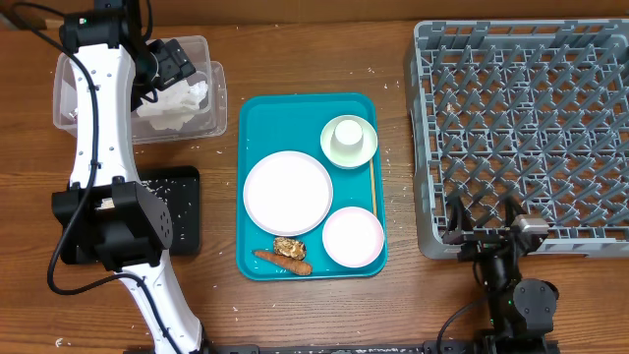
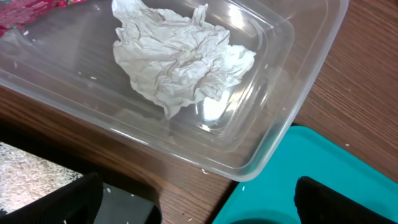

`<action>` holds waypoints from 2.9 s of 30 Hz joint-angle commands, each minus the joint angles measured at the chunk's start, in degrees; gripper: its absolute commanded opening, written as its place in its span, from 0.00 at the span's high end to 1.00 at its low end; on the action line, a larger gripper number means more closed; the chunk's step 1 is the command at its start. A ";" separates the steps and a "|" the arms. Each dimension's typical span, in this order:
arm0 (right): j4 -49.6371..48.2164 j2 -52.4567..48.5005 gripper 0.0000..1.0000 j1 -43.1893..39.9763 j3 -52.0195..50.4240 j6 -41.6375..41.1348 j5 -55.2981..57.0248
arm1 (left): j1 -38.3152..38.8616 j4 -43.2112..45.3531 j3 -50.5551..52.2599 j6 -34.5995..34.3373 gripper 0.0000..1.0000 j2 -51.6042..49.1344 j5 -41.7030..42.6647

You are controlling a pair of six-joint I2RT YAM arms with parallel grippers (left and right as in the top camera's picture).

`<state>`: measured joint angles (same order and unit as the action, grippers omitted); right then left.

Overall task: Sort waste into correct bins and load items into the dishwasher
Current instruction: 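Move the right gripper over the white cup on the teal tray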

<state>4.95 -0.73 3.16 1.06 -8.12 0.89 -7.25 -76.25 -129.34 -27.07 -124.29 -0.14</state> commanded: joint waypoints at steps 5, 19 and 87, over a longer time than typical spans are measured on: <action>-0.57 0.57 0.00 0.37 -0.59 0.92 3.06 | 0.09 1.51 0.28 -0.76 0.00 -0.85 -5.14; -25.42 0.57 0.00 0.37 -0.59 -22.58 -18.32 | 0.09 1.70 0.28 -0.81 0.00 -0.85 -10.56; 51.87 -118.99 0.00 21.59 101.94 3.34 -11.43 | 0.39 1.68 0.28 -0.81 0.00 -0.85 -10.56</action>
<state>57.93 -119.77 24.80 104.27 -3.31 -12.29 -7.22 -74.59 -129.25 -27.09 -124.31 -9.74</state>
